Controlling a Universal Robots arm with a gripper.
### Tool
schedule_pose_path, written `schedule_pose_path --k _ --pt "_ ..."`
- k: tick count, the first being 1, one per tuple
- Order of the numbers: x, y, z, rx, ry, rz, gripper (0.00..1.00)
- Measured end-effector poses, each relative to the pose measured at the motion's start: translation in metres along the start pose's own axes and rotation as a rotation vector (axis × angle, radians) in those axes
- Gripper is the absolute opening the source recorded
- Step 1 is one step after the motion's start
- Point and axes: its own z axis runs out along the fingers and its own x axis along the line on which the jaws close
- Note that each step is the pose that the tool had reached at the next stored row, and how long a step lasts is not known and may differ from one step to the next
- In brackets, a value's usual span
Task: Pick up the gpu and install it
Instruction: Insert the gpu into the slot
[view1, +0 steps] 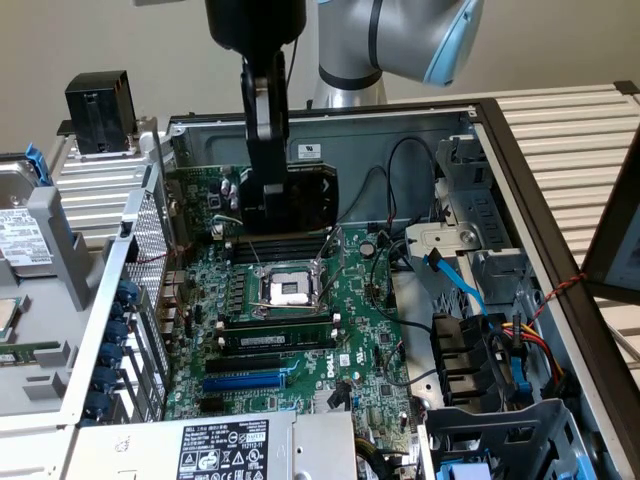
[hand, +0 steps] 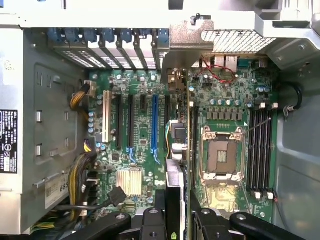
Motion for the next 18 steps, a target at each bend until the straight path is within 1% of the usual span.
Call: schedule_pose_path --k 4,7,9,12,14,18 --pt "0.0 0.0016 0.0053 -0.0003 -0.0002 -0.015 0.27" --pt "0.001 0.0083 0.0107 -0.0003 -0.0008 -0.016 0.27" --pt "0.001 0.0131 0.0139 -0.0002 -0.003 -0.016 0.27" --pt "0.001 0.0146 0.0186 -0.0005 -0.0069 -0.009 0.27" --pt "0.001 0.0147 0.0212 -0.0007 -0.0112 0.001 0.27" --pt "0.002 0.0153 0.0257 -0.001 -0.0248 0.014 0.27"
